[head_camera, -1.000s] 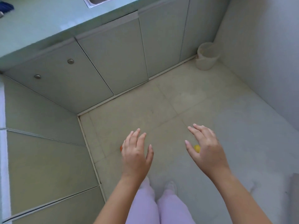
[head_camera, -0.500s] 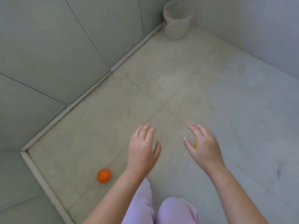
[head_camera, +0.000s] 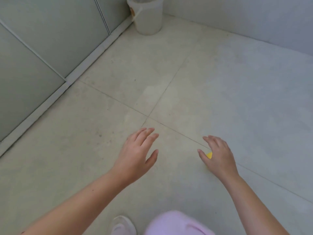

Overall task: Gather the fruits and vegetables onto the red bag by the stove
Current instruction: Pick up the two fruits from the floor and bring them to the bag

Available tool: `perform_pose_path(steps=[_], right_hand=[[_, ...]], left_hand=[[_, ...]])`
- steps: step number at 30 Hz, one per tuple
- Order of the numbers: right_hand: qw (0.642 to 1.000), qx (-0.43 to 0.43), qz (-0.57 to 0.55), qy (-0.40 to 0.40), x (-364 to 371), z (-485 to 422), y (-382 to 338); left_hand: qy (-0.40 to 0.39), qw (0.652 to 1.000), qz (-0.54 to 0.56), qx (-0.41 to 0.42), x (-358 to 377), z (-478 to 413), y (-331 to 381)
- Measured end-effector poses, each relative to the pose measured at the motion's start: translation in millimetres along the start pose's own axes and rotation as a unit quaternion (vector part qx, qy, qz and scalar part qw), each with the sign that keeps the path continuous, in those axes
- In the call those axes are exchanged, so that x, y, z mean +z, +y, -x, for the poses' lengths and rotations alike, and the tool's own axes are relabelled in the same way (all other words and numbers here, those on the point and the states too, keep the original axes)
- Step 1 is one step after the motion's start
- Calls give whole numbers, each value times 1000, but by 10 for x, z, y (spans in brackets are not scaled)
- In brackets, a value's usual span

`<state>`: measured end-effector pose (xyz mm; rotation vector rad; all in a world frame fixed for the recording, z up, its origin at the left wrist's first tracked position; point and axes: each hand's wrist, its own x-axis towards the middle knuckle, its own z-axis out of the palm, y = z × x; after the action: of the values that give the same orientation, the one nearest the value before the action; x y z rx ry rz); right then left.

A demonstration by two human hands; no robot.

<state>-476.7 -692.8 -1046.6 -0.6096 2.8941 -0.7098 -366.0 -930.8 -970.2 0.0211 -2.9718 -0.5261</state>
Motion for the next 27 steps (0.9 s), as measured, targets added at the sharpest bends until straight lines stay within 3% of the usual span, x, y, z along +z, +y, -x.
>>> perform_pose_path(steps=[12, 22, 27], right_hand=[[987, 99, 64, -106, 855, 274, 755], [984, 146, 16, -101, 854, 339, 773], [989, 112, -18, -99, 785, 233, 578]], left_hand=[[-48, 999, -13, -4, 722, 320, -427], [-37, 998, 10, -56, 931, 403, -449], [-22, 996, 19, -83, 943, 446, -434]])
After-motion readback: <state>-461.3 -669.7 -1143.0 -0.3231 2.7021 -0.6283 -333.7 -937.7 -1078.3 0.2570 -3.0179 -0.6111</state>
